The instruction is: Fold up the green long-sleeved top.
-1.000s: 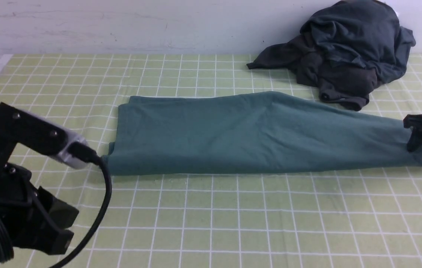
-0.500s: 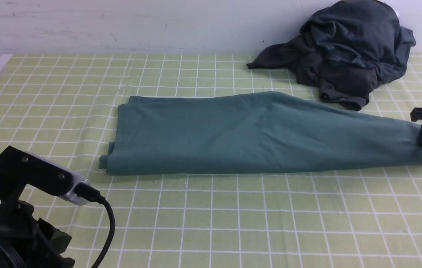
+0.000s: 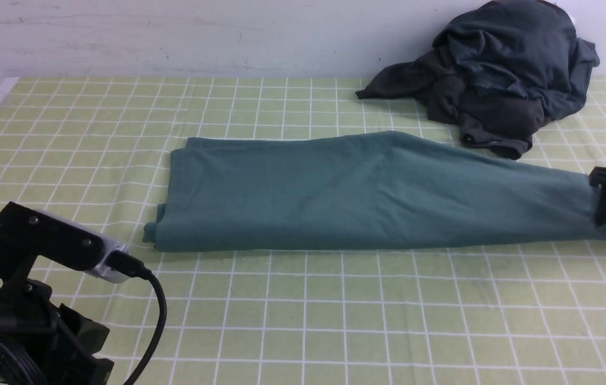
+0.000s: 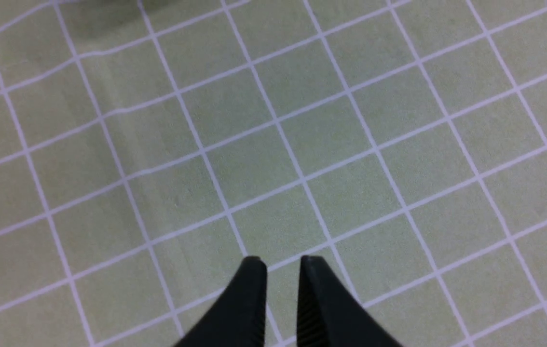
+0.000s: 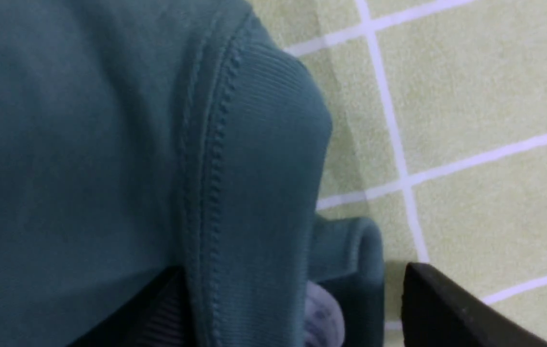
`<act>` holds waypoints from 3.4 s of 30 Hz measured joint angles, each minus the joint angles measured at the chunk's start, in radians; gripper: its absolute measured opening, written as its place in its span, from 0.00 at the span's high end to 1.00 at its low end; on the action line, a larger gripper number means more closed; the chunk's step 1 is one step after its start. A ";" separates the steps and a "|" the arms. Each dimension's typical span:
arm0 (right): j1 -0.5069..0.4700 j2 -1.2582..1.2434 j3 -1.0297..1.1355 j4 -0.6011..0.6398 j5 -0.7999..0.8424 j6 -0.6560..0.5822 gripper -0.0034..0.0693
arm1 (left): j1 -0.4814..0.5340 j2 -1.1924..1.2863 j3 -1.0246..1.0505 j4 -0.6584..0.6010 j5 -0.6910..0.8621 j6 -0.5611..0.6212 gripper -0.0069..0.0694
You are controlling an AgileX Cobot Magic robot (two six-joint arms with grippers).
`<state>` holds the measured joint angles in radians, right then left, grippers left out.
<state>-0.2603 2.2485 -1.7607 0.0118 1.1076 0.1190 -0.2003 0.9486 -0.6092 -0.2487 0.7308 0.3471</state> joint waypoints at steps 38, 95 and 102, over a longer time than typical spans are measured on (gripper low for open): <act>0.665 -0.099 -0.438 0.291 0.147 -0.202 0.90 | 0.000 -0.001 0.000 -0.001 0.024 0.000 0.79; 0.804 0.021 -0.168 0.252 0.073 -0.372 0.97 | 0.000 -0.009 0.010 -0.051 0.033 0.001 0.79; 0.876 0.063 -0.168 0.255 -0.034 -0.339 0.97 | 0.000 -0.009 0.010 -0.053 0.032 0.003 0.79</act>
<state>0.6157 2.3112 -1.9287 0.2673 1.0738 -0.2195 -0.2003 0.9400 -0.5991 -0.3013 0.7629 0.3500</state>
